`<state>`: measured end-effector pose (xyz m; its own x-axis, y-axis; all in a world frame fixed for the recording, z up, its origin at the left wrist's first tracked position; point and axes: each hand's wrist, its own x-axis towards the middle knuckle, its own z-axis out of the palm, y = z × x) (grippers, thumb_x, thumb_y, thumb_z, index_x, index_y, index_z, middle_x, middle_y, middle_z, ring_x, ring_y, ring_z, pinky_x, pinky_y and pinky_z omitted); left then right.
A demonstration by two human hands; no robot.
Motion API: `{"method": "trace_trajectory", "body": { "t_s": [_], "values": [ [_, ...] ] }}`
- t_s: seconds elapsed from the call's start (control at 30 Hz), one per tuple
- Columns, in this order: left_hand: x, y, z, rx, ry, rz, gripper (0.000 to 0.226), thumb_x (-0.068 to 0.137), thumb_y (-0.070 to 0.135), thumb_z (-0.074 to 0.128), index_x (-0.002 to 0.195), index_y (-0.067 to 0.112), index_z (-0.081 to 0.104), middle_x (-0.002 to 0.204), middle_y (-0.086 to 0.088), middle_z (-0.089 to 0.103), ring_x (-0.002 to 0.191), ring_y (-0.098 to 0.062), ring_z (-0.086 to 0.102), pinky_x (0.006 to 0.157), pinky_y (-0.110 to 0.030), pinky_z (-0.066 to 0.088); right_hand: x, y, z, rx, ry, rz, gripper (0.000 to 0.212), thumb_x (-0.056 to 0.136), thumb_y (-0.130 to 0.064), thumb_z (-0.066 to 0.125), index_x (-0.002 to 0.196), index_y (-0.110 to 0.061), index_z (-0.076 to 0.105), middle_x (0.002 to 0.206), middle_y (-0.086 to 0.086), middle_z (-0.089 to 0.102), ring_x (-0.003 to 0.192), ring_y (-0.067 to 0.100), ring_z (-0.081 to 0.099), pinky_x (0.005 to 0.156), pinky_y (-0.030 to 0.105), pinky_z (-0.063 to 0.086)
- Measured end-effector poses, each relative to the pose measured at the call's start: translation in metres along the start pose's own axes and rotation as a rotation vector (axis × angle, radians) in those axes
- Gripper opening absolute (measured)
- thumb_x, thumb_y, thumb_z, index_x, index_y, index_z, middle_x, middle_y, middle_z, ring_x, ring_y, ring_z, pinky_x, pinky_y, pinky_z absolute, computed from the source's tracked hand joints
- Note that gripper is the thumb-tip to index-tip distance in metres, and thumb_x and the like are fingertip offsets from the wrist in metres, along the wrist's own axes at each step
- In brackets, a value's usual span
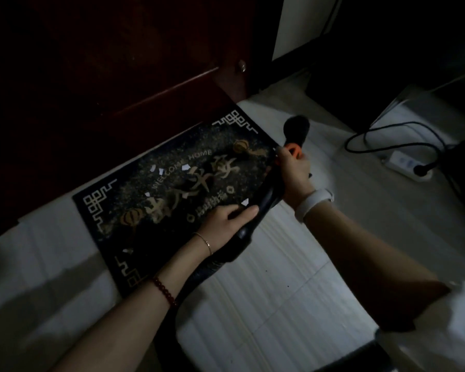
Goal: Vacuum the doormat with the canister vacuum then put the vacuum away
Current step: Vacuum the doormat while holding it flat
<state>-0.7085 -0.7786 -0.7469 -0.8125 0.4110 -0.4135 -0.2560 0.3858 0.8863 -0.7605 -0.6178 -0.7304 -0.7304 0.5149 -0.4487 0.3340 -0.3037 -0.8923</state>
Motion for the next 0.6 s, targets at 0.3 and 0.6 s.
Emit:
{"method": "trace_trajectory", "body": {
  "t_s": [0.3, 0.6],
  "values": [
    [-0.03, 0.159, 0.0, 0.07, 0.014, -0.151, 0.022, 0.092, 0.023, 0.054, 0.103, 0.005, 0.061, 0.087, -0.002, 0.055, 0.088, -0.016, 0.051, 0.066, -0.02, 0.039, -0.064, -0.212, -0.035, -0.562, -0.097, -0.259, 0.058, 0.085, -0.021, 0.053, 0.136, -0.018, 0.025, 0.095, 0.009, 0.049, 0.069, 0.033, 0.063, 0.057, 0.044, 0.058],
    [-0.133, 0.361, -0.011, -0.21, 0.259, -0.206, 0.025, 0.093, 0.004, 0.048, 0.115, -0.007, 0.053, 0.08, -0.002, 0.051, 0.08, -0.02, 0.052, 0.05, -0.007, 0.044, -0.189, -0.409, -0.039, -1.284, -0.236, -0.269, 0.046, 0.084, -0.019, 0.052, 0.125, -0.011, 0.032, 0.092, 0.015, 0.056, 0.074, 0.034, 0.061, 0.065, 0.043, 0.054]
  ]
}}
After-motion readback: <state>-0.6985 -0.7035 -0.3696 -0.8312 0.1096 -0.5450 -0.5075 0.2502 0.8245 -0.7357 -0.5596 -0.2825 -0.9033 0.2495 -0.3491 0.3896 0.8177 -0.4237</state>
